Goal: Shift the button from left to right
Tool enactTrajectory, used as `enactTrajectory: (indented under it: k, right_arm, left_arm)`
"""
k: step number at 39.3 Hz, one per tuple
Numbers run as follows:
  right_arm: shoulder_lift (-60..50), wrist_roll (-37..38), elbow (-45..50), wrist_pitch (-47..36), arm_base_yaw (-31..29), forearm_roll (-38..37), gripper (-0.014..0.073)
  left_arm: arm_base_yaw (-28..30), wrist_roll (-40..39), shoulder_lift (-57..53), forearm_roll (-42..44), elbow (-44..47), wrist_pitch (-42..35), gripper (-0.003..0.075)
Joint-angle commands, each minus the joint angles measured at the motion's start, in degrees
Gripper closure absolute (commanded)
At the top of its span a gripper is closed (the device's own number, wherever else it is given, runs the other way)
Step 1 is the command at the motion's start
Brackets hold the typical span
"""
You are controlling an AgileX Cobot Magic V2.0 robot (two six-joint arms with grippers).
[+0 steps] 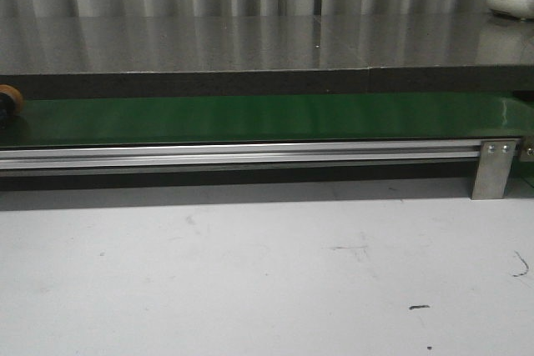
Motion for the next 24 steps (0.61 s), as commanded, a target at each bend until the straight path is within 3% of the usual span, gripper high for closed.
enactTrajectory:
  k: [1,24]
  right_arm:
    - [0.97,-0.09,-1.92,-4.59,-0.3,-0.15,-0.005]
    - [0.97,-0.09,-1.92,-4.59,-0.3,-0.15,-0.005]
  left_arm:
    - [-3.69,-1.73,-6.75,1.51,2.62,-5.71,0.0741]
    - [-5.87,-2.02,-42.81,1.55,44.91,-37.94,0.0741]
